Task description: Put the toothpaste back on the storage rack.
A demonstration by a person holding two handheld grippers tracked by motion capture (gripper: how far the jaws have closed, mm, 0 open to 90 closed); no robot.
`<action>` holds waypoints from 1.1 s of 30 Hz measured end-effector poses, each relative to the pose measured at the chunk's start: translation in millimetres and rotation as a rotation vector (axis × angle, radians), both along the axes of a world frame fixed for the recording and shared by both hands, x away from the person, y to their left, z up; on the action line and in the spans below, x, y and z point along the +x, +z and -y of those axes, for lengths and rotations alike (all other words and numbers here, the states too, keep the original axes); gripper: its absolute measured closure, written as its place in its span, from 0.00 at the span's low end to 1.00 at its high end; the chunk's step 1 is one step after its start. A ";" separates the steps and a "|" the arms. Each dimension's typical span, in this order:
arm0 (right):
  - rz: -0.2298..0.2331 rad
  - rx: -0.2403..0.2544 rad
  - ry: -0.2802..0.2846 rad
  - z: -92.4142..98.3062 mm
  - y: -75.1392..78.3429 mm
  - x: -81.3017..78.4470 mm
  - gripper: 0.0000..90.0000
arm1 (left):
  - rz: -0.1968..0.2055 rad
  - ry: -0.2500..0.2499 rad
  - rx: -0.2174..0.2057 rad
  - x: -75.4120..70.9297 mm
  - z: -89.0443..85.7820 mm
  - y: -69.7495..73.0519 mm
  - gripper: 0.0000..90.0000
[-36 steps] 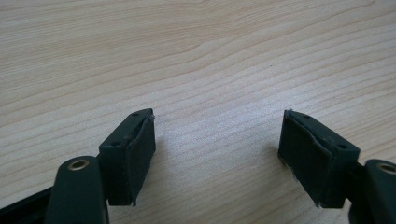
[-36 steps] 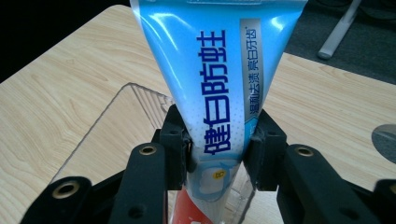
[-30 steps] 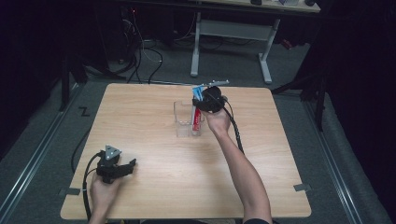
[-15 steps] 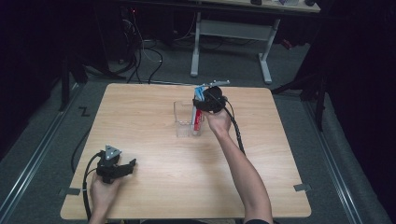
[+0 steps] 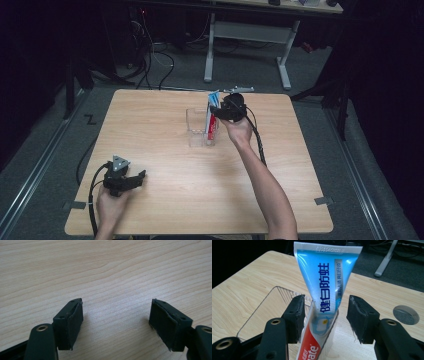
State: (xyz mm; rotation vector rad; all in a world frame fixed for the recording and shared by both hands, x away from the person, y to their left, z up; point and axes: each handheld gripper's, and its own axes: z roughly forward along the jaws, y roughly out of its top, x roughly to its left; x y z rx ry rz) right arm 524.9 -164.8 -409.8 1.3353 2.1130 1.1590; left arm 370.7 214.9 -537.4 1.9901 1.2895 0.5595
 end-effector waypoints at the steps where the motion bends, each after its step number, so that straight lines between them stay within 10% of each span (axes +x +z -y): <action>1: 0.005 0.004 -0.002 1.7 1.0 -1.5 0.54 | 0.000 0.000 0.001 -0.1 0.0 0.0 0.31; 33: 0.087 0.092 -0.005 48.6 23.8 -46.4 0.56 | -0.001 0.002 0.001 -0.5 -0.2 0.1 0.31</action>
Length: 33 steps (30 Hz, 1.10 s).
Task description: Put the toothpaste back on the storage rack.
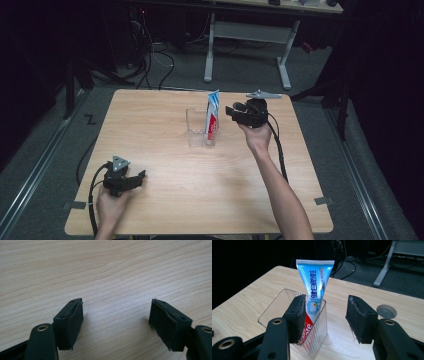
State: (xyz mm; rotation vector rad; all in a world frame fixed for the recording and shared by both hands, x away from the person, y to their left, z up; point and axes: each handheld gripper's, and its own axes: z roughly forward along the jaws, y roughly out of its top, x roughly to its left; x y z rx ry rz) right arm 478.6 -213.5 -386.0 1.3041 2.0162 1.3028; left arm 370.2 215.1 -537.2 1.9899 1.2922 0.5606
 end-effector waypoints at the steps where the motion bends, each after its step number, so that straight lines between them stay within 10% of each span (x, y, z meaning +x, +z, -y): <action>1: 0.000 0.001 0.000 1.5 -0.1 -1.2 0.56 | 0.000 0.000 0.000 0.0 0.0 0.0 0.31; 33: 0.032 0.052 0.040 27.9 8.6 -44.2 0.55 | 0.000 0.000 0.001 0.0 0.0 0.0 0.31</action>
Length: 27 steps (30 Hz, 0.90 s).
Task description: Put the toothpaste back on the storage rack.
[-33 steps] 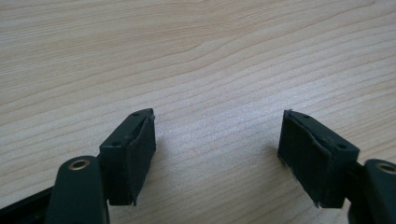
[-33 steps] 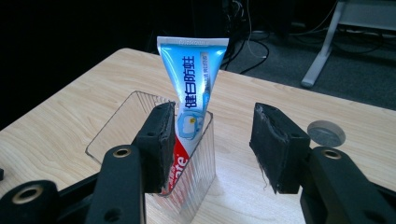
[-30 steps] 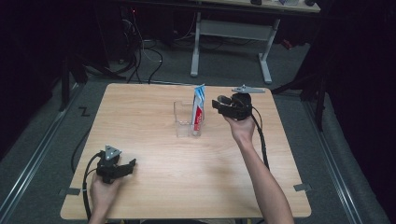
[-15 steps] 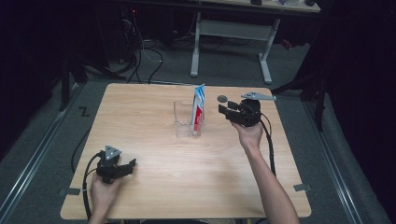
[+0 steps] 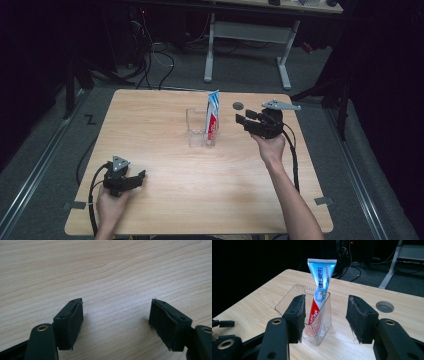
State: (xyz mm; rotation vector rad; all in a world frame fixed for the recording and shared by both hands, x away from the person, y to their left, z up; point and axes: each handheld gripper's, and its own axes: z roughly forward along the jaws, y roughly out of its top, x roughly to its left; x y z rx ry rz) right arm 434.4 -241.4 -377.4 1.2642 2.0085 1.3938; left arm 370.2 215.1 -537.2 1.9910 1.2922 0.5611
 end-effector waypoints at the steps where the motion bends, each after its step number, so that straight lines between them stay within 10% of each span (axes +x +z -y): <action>1: 0.001 0.000 0.000 0.6 0.0 -1.0 0.55 | 0.000 0.000 0.000 0.0 0.0 0.0 0.31; 27: -0.010 0.054 -0.049 32.4 -16.6 -29.6 0.56 | 0.000 0.001 0.000 0.0 0.0 0.0 0.31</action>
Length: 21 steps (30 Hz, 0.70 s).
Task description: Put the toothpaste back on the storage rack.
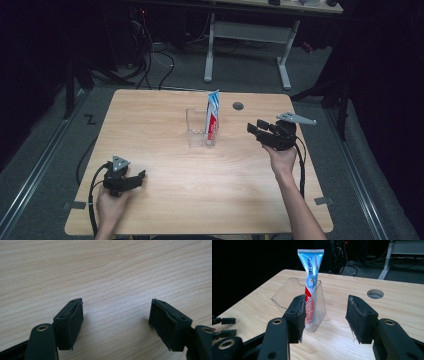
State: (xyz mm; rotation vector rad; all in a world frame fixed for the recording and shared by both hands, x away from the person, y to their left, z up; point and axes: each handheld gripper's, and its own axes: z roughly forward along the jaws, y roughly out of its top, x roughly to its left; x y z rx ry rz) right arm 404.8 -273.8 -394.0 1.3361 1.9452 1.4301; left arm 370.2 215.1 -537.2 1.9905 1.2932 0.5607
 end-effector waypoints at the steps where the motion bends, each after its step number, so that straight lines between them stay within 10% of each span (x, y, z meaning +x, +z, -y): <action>1: 0.000 0.004 0.001 1.0 -0.4 -1.1 0.56 | 0.000 0.000 0.000 0.0 0.0 0.0 0.31; 21: 0.018 0.047 -0.049 19.0 -12.1 -21.6 0.56 | -0.001 0.000 0.001 0.0 0.0 0.1 0.31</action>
